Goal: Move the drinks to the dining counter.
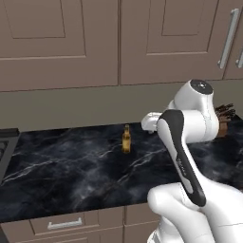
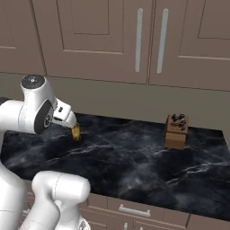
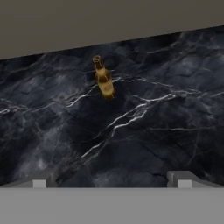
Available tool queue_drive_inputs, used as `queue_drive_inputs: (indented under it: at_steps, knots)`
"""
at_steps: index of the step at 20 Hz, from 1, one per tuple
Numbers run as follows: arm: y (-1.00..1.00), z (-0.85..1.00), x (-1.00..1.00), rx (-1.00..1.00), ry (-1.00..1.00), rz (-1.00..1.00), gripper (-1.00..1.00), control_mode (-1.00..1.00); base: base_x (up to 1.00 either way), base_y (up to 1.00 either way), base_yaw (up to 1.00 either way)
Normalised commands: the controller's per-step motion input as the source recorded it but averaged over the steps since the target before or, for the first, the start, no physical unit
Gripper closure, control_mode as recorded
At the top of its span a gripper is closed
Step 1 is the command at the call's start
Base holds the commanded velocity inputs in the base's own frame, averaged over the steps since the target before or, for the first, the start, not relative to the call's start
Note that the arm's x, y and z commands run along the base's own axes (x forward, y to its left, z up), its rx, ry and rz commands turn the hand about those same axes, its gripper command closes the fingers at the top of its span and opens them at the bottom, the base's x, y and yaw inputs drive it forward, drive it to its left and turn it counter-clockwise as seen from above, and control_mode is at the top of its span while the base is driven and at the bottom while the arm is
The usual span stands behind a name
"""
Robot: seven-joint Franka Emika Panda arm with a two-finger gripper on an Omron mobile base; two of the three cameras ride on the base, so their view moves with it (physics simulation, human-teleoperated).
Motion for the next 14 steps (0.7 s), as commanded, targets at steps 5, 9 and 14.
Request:
queue_drive_inputs:
  at_steps: [5,9,14]
  knots:
    - [0.1,-0.42,-0.3,-0.01,-0.17,0.0,-1.0,-1.0,0.0,0.0,0.0]
    - [0.02,-0.61,-0.06,0.0,-0.07,0.0,-1.0,-1.0,0.0,0.0,0.0]
    - [0.02,-0.47,0.04,0.0,-0.08,0.0,-1.0,-1.0,0.0,0.0,0.0]
